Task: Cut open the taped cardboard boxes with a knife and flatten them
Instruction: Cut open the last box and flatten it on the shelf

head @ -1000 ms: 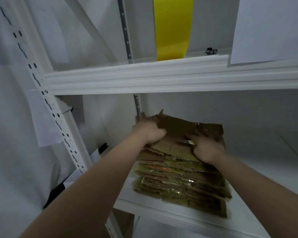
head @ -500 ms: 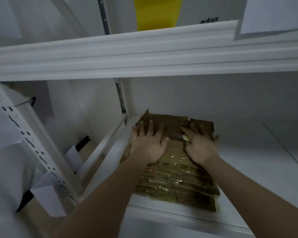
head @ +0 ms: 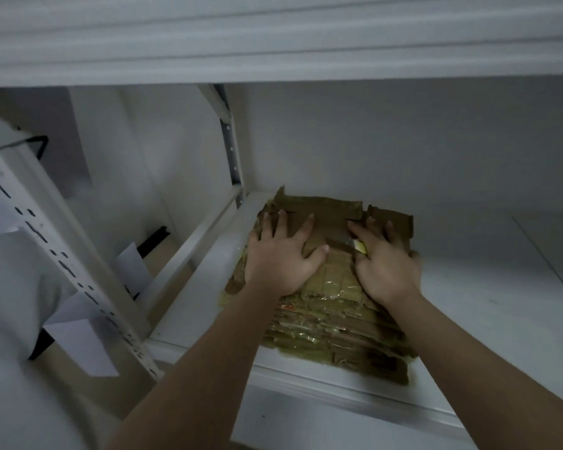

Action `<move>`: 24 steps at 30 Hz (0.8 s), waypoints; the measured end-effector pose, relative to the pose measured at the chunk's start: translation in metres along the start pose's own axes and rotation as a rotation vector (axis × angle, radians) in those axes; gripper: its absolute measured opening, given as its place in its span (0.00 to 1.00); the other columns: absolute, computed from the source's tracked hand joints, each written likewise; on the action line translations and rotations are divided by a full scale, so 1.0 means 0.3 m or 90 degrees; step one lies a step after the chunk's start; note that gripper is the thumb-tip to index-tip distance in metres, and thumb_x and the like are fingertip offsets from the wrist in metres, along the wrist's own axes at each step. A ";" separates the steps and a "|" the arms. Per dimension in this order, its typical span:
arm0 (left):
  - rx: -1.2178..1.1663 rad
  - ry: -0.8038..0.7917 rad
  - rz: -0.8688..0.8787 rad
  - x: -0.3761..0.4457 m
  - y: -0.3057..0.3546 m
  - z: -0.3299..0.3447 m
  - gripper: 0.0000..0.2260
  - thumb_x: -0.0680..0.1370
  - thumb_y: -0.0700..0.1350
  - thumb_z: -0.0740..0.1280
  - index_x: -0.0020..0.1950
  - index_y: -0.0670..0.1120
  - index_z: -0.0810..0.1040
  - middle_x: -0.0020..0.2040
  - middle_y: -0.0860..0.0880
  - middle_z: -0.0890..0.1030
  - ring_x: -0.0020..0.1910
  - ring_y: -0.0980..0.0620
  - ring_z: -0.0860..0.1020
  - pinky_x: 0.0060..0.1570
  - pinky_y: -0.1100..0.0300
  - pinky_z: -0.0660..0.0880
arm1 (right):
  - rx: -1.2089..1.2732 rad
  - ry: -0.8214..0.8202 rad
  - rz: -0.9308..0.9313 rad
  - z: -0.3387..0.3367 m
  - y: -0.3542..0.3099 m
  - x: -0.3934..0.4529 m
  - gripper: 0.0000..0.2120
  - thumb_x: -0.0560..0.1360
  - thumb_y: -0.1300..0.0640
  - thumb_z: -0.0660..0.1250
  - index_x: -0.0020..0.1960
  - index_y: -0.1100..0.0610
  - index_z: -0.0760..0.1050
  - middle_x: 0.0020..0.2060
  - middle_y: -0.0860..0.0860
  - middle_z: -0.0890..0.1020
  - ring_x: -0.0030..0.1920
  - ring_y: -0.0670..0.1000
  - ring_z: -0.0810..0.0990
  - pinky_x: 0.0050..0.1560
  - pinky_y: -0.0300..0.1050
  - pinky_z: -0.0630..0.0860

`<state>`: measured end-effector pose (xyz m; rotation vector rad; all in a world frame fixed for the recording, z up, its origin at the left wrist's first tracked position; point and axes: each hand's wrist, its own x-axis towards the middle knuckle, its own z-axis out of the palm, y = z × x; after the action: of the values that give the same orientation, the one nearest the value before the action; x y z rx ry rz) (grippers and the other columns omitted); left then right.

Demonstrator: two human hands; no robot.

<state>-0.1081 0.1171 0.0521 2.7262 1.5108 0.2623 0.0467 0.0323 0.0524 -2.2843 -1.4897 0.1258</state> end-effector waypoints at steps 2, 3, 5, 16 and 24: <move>-0.019 -0.010 -0.005 0.003 0.004 -0.001 0.29 0.78 0.68 0.45 0.78 0.63 0.46 0.80 0.45 0.48 0.78 0.42 0.45 0.74 0.43 0.48 | 0.013 0.018 0.000 0.005 0.002 -0.006 0.26 0.78 0.53 0.55 0.74 0.38 0.56 0.77 0.43 0.54 0.77 0.52 0.48 0.71 0.62 0.55; -0.035 -0.011 -0.006 0.004 0.007 -0.008 0.28 0.79 0.67 0.46 0.78 0.63 0.48 0.80 0.46 0.48 0.78 0.43 0.45 0.74 0.43 0.48 | 0.024 0.026 -0.002 0.002 0.005 -0.008 0.25 0.78 0.53 0.55 0.74 0.38 0.56 0.76 0.43 0.54 0.77 0.52 0.48 0.71 0.62 0.55; -0.117 -0.007 -0.013 -0.001 -0.002 -0.038 0.24 0.81 0.62 0.47 0.78 0.61 0.53 0.80 0.47 0.51 0.78 0.45 0.48 0.74 0.47 0.49 | 0.042 0.033 -0.013 -0.009 0.008 -0.014 0.24 0.79 0.53 0.54 0.74 0.39 0.58 0.76 0.43 0.55 0.77 0.52 0.49 0.71 0.62 0.55; -0.721 -0.128 -0.361 -0.103 -0.184 -0.092 0.46 0.63 0.73 0.70 0.74 0.51 0.64 0.69 0.45 0.74 0.62 0.44 0.76 0.64 0.45 0.72 | 0.019 0.044 -0.041 -0.037 0.007 -0.039 0.23 0.80 0.52 0.55 0.73 0.41 0.58 0.77 0.45 0.54 0.77 0.52 0.47 0.71 0.64 0.55; -0.847 -0.230 -0.391 -0.125 -0.170 -0.081 0.22 0.71 0.66 0.68 0.52 0.49 0.77 0.44 0.42 0.85 0.46 0.42 0.84 0.56 0.47 0.78 | -0.010 0.041 -0.059 -0.047 0.006 -0.039 0.22 0.80 0.48 0.53 0.74 0.40 0.57 0.77 0.44 0.54 0.77 0.52 0.46 0.70 0.65 0.54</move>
<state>-0.1740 0.1111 0.0660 1.1668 1.2414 0.4759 0.0474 0.0172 0.0629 -2.2062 -1.5644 0.0131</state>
